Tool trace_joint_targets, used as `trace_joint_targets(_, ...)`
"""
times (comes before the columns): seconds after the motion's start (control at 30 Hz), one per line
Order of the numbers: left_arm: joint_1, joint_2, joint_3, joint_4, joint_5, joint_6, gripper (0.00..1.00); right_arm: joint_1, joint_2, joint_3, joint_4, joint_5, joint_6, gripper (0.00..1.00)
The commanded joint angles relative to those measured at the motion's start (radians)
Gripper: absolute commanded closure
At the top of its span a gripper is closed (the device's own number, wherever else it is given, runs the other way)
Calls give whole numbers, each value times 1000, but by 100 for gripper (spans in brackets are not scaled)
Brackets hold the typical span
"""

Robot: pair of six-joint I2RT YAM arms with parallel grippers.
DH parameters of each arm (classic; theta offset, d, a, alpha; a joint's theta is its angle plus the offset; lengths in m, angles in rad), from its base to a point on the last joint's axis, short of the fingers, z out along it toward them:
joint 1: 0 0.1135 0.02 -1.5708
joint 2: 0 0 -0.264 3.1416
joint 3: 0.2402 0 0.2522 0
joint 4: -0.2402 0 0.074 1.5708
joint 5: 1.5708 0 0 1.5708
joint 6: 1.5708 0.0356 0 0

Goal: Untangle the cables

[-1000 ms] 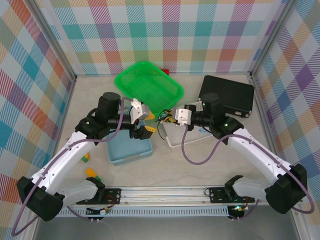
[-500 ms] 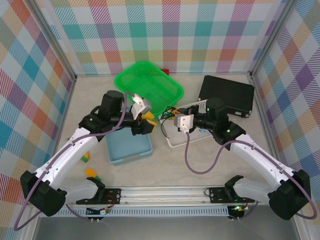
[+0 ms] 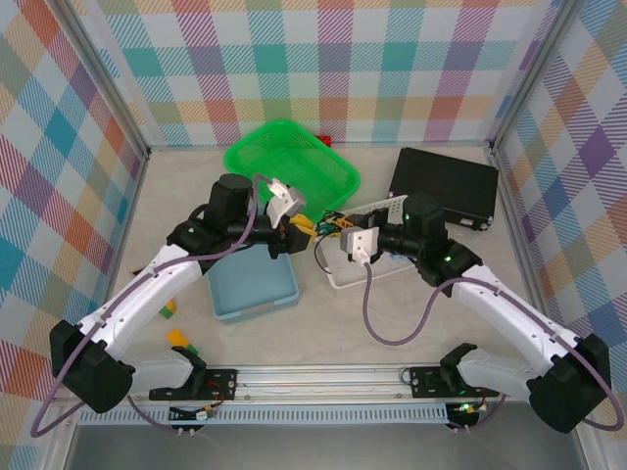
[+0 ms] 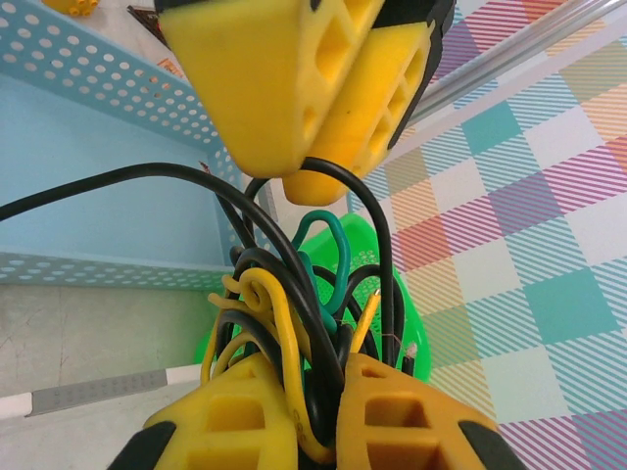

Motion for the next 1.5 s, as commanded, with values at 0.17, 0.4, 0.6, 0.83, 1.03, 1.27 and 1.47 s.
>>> trace_joint_targets(0.17,-8,15,23,82,6,-9,71,10,-31,-9,21,-35,7,100)
trace_joint_targets(0.4,-9,17,20,81,19,-5,76,12,-39,-15,20,-31,17,100)
trace_joint_targets(0.6,-9,5,24,86,11,5,100,12,-36,-21,15,-19,22,100)
trace_joint_targets(0.83,-10,21,88,86,24,-19,100,21,-33,-60,-23,26,-68,100)
trace_joint_targets(1.03,-9,93,194,91,-80,-68,100,45,-50,-96,-41,50,-147,100)
trace_joint_targets(1.27,-10,240,337,75,-95,-101,100,69,-67,-123,-57,-5,-200,100)
trace_joint_targets(1.47,-9,287,378,19,-171,-68,100,76,-94,-129,-71,-26,-199,100)
